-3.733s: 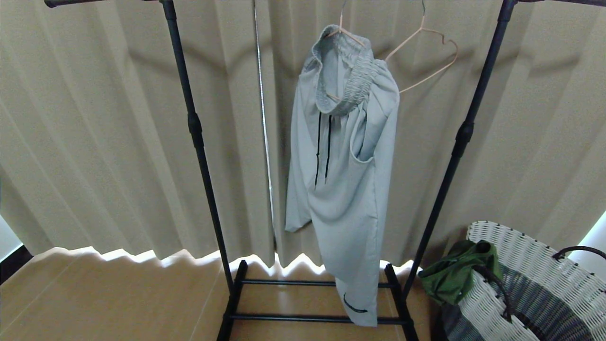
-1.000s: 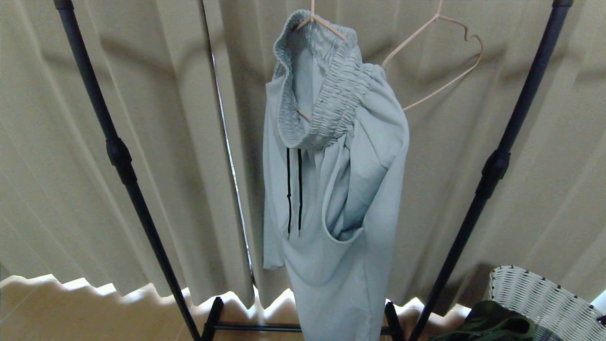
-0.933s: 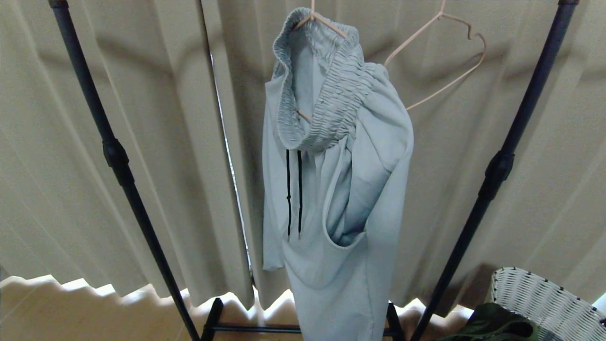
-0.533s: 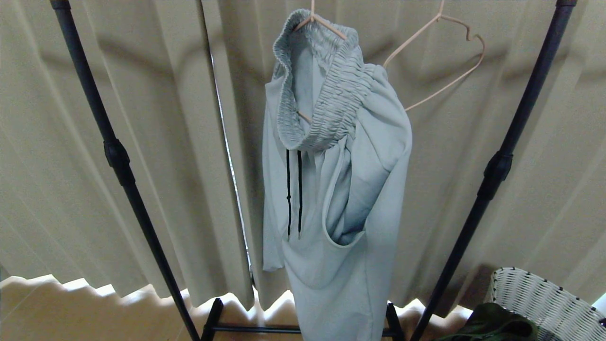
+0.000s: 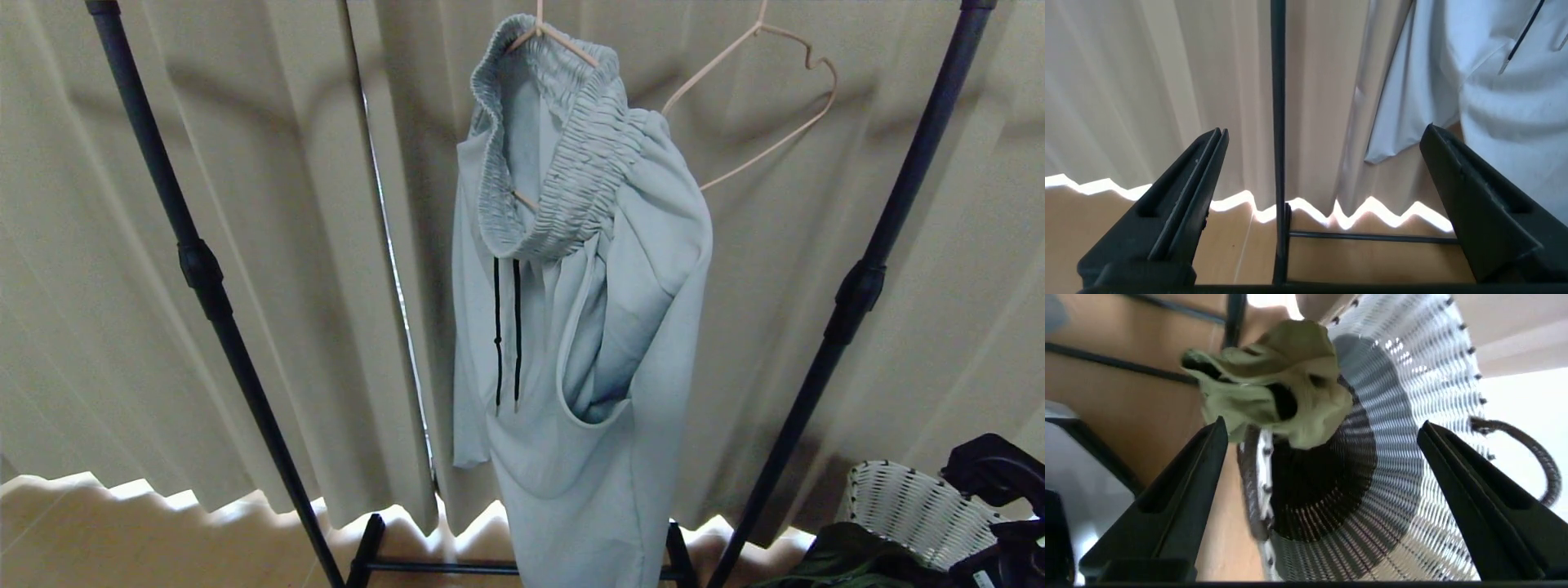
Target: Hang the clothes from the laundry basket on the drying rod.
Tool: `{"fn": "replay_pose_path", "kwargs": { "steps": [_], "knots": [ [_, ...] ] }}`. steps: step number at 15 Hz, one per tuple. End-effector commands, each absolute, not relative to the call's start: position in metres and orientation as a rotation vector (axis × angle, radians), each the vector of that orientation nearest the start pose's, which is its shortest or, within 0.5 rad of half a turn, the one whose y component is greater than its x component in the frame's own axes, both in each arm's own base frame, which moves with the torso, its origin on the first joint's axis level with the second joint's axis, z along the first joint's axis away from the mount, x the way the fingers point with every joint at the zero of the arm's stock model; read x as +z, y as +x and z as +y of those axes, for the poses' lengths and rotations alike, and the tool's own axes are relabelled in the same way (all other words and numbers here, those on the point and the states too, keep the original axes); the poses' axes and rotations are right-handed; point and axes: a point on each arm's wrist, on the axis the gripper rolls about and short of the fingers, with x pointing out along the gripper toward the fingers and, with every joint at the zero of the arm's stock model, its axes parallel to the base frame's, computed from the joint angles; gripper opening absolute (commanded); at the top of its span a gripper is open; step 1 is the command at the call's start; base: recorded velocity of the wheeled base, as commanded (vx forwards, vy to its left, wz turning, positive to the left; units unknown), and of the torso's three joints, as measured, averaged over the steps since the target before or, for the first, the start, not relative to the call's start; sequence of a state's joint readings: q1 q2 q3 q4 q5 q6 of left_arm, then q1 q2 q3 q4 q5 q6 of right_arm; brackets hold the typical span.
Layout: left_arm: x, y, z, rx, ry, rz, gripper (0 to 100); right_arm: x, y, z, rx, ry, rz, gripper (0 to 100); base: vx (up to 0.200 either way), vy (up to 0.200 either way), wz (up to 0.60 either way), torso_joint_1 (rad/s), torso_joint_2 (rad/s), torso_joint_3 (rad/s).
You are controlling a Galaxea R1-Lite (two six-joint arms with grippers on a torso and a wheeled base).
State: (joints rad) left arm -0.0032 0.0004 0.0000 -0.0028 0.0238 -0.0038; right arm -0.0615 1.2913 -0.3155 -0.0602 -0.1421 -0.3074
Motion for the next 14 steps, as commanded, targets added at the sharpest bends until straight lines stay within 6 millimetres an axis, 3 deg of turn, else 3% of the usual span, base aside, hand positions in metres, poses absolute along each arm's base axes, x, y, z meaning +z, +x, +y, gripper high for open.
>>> {"fn": "replay_pose_path", "kwargs": {
  "steps": [1,14],
  "knots": [
    [0.076,-0.023,0.001,0.021,-0.005,-0.003,100,0.080,0.165,-0.016,-0.038,-0.320,1.056,100,0.000,0.000,0.00,0.000,0.00,0.000],
    [0.076,-0.023,0.001,0.021,-0.005,-0.003,100,0.071,0.175,-0.031,-0.101,-0.279,1.110,100,0.000,0.000,0.00,0.000,0.00,0.000]
  ]
}}
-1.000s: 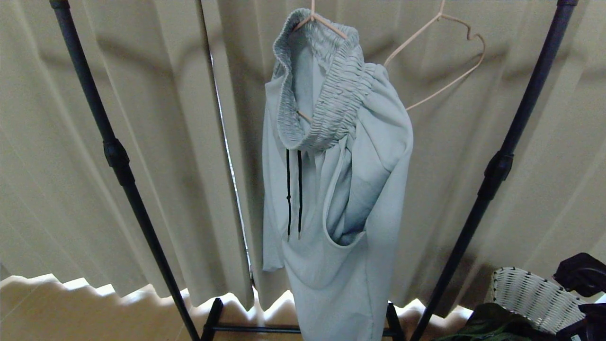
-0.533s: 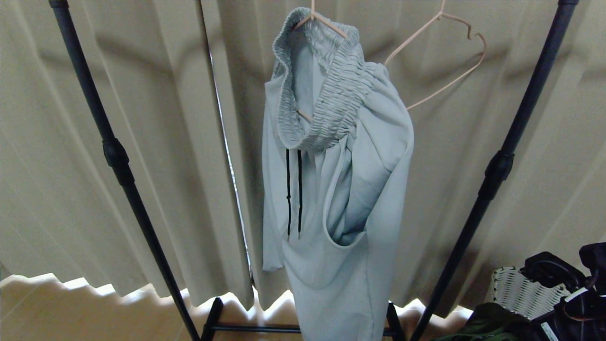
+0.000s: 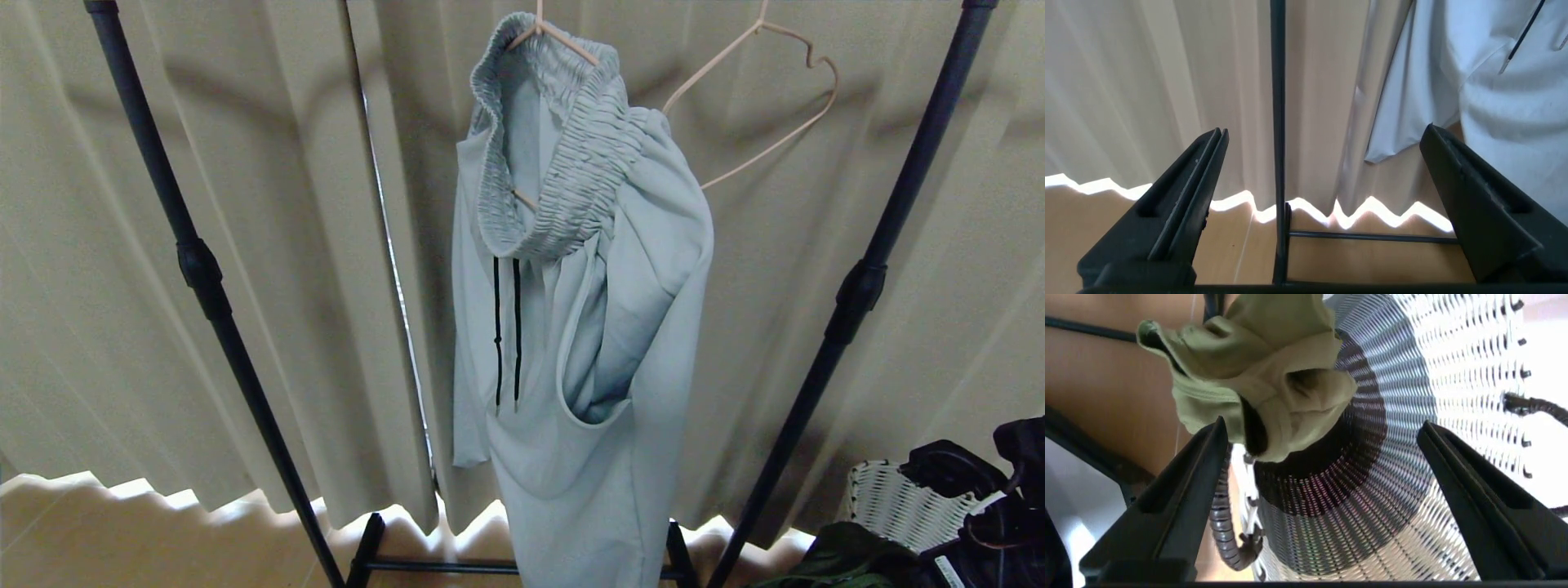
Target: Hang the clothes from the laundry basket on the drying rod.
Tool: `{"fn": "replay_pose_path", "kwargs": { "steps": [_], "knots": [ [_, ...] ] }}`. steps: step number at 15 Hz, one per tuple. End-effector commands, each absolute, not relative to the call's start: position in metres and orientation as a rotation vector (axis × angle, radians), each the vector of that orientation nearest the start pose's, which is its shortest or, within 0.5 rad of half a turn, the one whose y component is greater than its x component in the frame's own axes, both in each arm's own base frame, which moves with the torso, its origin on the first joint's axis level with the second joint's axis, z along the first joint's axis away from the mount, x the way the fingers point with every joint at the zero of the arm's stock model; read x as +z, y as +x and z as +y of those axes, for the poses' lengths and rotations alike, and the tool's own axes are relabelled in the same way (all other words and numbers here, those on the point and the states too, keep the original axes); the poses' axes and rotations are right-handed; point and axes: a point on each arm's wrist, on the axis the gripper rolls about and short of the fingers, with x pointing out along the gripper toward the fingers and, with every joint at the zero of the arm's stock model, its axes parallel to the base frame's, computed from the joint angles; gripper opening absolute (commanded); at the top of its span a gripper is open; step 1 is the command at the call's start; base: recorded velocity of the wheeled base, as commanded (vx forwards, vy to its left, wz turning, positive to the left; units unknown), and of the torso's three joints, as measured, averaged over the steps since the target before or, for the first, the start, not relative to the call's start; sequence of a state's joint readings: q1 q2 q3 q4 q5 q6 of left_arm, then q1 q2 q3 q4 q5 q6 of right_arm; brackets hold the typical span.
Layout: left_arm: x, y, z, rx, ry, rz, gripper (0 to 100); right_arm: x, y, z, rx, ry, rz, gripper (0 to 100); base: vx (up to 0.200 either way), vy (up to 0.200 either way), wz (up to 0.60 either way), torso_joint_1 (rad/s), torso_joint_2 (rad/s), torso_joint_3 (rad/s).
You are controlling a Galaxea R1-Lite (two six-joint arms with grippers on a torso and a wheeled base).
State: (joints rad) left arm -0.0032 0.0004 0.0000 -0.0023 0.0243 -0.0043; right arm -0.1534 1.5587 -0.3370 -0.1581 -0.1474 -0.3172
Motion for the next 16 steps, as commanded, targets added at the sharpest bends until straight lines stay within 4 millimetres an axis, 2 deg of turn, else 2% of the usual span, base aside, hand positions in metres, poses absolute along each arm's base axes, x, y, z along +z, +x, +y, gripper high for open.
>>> {"fn": "replay_pose_path", "kwargs": {
  "steps": [1,7,8,14,16],
  "knots": [
    [0.076,-0.023,0.001,0.021,-0.005,-0.003,100,0.069,0.177,-0.032,-0.101,-0.278,1.116,100,0.000,0.000,0.00,0.000,0.00,0.000],
    [0.076,-0.023,0.001,0.021,-0.005,-0.003,100,0.058,0.189,-0.034,-0.104,-0.279,1.110,100,0.000,0.000,0.00,0.000,0.00,0.000],
    [0.076,-0.023,0.001,0.021,-0.005,-0.003,100,0.057,0.190,-0.034,-0.104,-0.278,1.113,0,0.000,0.000,0.00,0.000,0.00,0.000],
    [0.076,-0.023,0.001,0.021,-0.005,-0.003,100,0.057,0.190,-0.034,-0.105,-0.278,1.107,0,0.000,0.000,0.00,0.000,0.00,0.000],
    [0.076,-0.023,0.001,0.021,-0.006,-0.003,100,0.067,0.183,-0.032,-0.107,-0.273,1.057,0,0.000,0.000,0.00,0.000,0.00,0.000]
  ]
}}
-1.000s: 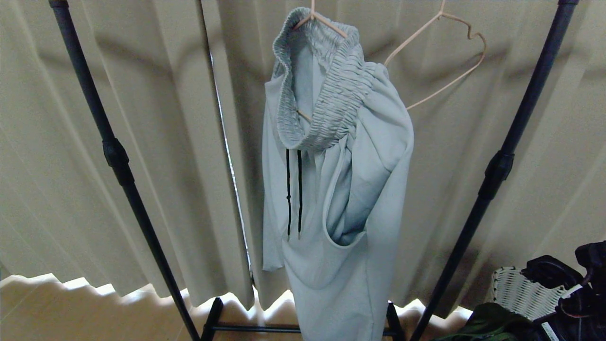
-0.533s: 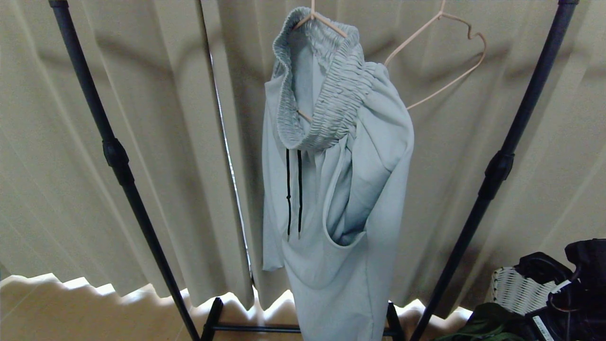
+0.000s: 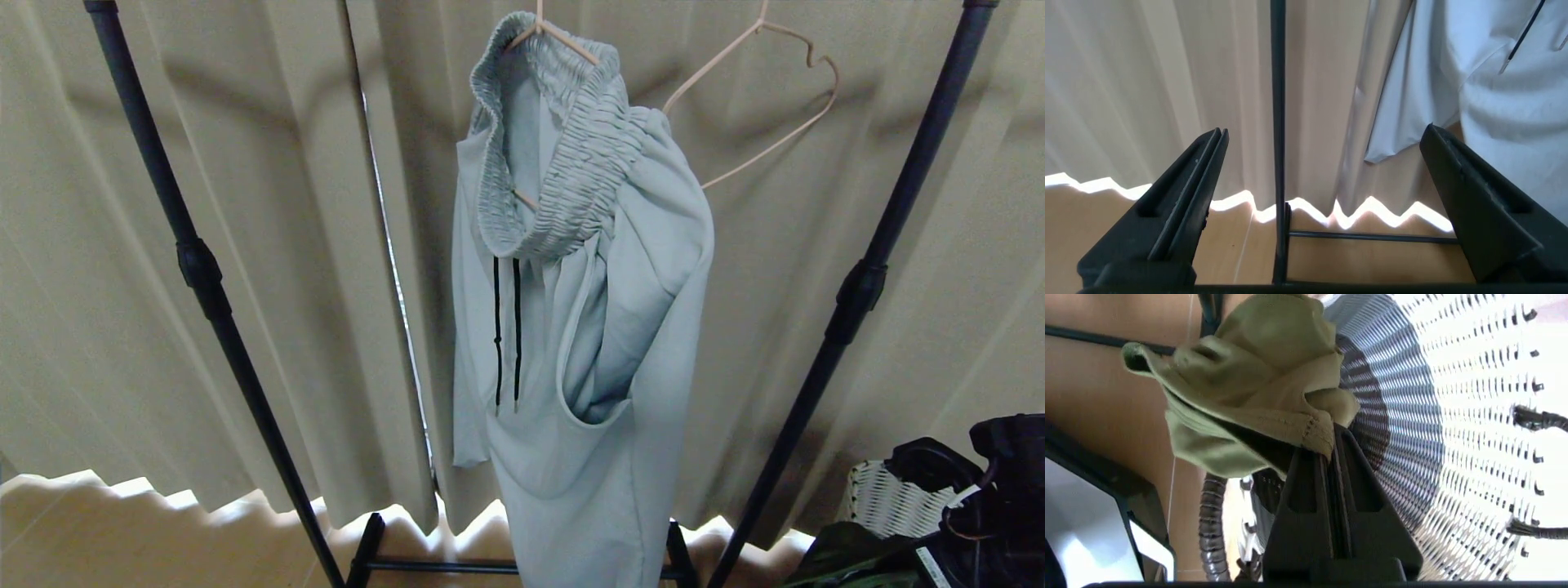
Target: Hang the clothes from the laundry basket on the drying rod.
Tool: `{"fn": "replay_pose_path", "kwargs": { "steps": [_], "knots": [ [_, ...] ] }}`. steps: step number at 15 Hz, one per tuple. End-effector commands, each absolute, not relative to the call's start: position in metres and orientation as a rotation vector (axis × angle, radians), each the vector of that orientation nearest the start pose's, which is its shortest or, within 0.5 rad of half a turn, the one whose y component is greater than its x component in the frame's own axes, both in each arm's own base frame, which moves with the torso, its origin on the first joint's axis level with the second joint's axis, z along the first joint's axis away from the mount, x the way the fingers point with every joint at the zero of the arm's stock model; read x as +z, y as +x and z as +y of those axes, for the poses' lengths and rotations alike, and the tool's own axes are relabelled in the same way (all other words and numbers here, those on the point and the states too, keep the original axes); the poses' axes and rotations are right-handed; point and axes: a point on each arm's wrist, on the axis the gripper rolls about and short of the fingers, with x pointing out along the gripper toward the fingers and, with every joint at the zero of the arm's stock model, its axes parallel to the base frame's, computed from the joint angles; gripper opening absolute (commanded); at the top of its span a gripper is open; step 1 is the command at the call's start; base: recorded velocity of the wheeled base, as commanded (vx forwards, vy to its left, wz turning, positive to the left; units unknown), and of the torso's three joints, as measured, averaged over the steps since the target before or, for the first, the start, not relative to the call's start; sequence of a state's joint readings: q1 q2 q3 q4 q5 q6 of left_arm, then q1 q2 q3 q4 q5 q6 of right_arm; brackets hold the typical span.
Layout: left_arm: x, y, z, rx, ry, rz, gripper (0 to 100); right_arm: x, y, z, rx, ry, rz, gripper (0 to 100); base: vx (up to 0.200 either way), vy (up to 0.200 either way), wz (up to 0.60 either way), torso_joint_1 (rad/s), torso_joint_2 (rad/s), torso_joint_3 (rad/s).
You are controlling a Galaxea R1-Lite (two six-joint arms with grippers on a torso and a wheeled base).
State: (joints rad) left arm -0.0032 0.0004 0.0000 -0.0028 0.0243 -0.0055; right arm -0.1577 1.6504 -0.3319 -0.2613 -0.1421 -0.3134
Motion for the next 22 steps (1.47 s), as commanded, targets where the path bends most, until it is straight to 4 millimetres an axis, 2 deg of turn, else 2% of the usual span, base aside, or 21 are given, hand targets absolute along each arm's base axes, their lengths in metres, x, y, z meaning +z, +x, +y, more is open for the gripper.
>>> {"fn": "replay_pose_path", "kwargs": {
  "steps": [1,2,3,4,5,6,7,8,9,13,22],
  "knots": [
    [0.076,-0.023,0.001,0.021,-0.006,-0.003,100,0.080,0.174,-0.029,-0.105,-0.277,0.982,0,0.000,0.000,0.00,0.000,0.00,0.000],
    [0.076,-0.023,0.001,0.021,-0.006,-0.003,100,0.087,0.169,-0.026,-0.092,-0.279,0.936,0,0.000,0.000,0.00,0.000,0.00,0.000],
    [0.076,-0.023,0.001,0.021,-0.006,-0.003,100,0.107,0.158,-0.019,-0.041,-0.278,0.802,0,0.000,0.000,0.00,0.000,0.00,0.000],
    [0.076,-0.023,0.001,0.021,-0.006,-0.003,100,0.114,0.153,-0.016,-0.017,-0.278,0.752,0,0.000,0.000,0.00,0.000,0.00,0.000],
    [0.076,-0.023,0.001,0.020,-0.005,-0.003,100,0.135,0.139,-0.008,0.076,-0.271,0.601,0,0.000,0.000,0.00,0.000,0.00,0.000],
    [0.076,-0.023,0.001,0.018,-0.005,-0.003,100,0.144,0.131,-0.004,0.128,-0.270,0.525,0,0.000,0.000,0.00,0.000,0.00,0.000],
    [0.076,-0.023,0.001,0.018,-0.005,-0.003,100,0.144,0.131,-0.004,0.128,-0.270,0.525,0,0.000,0.000,0.00,0.000,0.00,0.000],
    [0.076,-0.023,0.001,0.018,0.002,-0.002,100,0.161,0.116,0.003,0.198,-0.286,0.392,0,0.000,0.000,0.00,0.000,0.00,0.000],
    [0.076,-0.023,0.001,0.018,0.005,0.000,100,0.168,0.107,0.010,0.247,-0.300,0.329,0,0.000,0.000,0.00,0.000,0.00,0.000],
    [0.076,-0.023,0.001,0.017,0.035,0.002,100,0.171,0.099,0.019,0.340,-0.318,0.277,0,-0.200,0.000,0.00,-0.001,0.00,0.002],
    [0.075,-0.023,0.000,0.005,0.028,0.000,100,0.173,0.106,0.027,0.400,-0.327,0.290,0,-0.200,0.000,0.00,0.001,0.00,0.001]
  ]
}}
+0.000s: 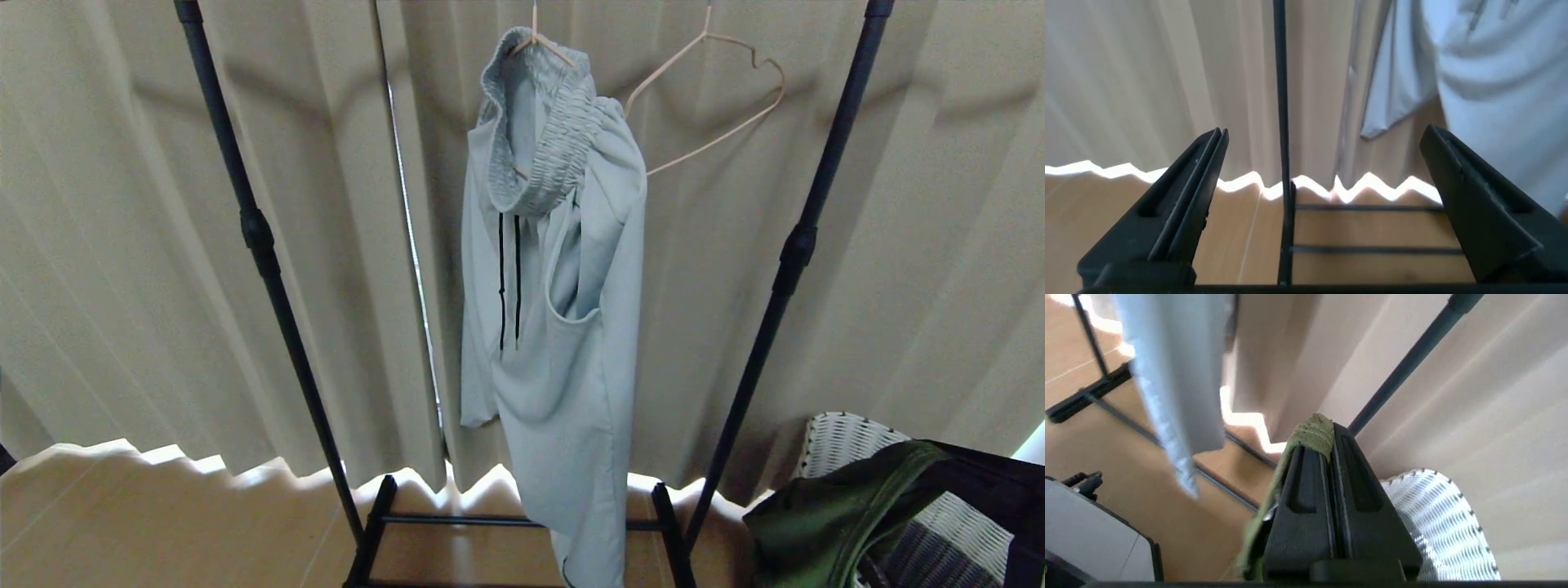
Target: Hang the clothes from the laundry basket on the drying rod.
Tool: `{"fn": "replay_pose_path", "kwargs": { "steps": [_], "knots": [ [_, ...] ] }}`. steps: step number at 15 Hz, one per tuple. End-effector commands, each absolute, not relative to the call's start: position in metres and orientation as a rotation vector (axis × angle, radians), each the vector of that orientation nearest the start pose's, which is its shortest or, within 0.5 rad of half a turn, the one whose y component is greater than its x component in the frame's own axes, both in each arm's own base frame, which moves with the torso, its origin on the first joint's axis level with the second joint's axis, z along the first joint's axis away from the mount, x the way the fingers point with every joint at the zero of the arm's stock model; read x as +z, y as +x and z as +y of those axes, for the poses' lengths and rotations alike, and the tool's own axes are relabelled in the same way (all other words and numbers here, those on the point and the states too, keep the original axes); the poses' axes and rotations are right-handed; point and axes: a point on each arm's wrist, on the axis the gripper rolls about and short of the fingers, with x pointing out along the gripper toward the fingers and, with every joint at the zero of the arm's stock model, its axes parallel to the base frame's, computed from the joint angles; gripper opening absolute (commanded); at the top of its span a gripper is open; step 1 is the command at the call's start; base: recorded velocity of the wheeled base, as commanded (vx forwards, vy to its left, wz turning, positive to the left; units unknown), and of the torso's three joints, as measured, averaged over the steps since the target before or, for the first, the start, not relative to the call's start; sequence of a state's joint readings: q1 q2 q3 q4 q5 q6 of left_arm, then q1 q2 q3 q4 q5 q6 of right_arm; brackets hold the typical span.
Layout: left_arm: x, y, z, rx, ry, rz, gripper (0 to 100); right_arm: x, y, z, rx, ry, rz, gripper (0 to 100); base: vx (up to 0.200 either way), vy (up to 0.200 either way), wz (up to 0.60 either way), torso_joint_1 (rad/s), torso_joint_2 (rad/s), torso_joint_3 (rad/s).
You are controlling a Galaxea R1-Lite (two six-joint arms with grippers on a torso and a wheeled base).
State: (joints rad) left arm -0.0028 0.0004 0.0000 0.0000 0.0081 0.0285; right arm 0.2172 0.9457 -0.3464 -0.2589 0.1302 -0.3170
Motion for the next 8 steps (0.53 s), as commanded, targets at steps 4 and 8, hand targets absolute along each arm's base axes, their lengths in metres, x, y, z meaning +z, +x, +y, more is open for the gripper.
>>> {"fn": "replay_pose_path", "kwargs": {
  "steps": [4,8],
  "knots": [
    [0.076,-0.023,0.000,0.003,0.040,0.002,100,0.174,0.118,0.030,0.408,-0.331,0.317,0,-0.100,0.000,0.00,0.001,0.00,0.001],
    [0.076,-0.023,0.000,-0.020,0.069,-0.001,100,0.178,0.125,0.039,0.461,-0.340,0.314,0,0.000,0.000,0.00,0.000,0.00,0.000]
  ]
}}
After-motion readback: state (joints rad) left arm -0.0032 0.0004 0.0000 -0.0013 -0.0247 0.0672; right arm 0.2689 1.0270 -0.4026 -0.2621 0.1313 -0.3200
